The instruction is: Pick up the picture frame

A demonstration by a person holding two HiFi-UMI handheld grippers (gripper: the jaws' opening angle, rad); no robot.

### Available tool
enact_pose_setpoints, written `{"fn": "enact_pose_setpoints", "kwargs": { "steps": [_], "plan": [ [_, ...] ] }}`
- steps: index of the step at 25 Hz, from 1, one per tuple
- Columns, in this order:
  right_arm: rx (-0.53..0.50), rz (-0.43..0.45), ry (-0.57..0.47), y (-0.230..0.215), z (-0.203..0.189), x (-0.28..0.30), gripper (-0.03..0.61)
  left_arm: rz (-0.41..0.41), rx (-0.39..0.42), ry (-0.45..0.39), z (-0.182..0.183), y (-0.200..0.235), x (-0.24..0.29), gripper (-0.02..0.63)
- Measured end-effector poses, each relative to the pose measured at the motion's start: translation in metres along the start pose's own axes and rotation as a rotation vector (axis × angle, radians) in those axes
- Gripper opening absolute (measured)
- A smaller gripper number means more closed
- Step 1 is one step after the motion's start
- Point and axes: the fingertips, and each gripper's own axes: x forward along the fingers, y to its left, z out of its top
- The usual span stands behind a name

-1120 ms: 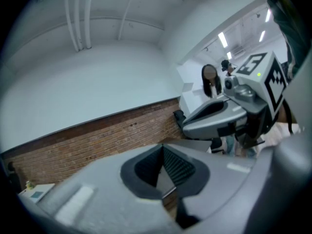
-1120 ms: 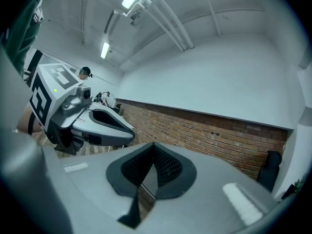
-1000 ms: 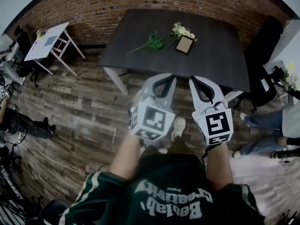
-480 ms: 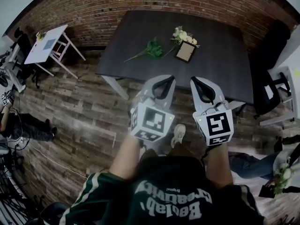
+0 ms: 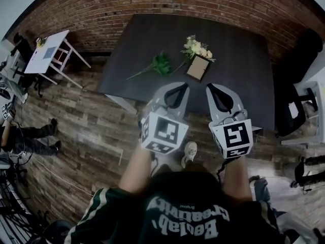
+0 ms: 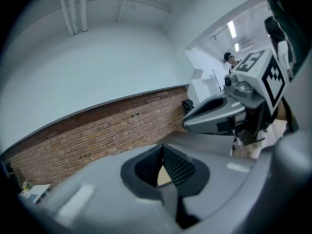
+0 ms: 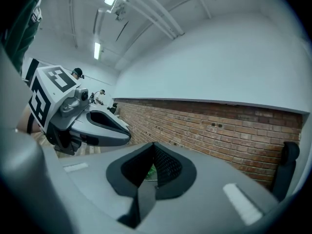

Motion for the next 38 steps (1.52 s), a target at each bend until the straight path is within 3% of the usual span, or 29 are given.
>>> {"fn": "enact_pose_setpoints", "kwargs": {
  "steps": [15,38],
  "plan": [
    [0.023,0.044,0.012,-0.117,-0.035,0.078,0.008,0.031,-0.016,0.052,0.002,0.031,0.136,0.003],
    [0.053,0.041,0.02,-0.153,-0.055,0.1,0.007,0.013,0.009,0.078,0.0,0.037,0.18,0.003]
  ]
}}
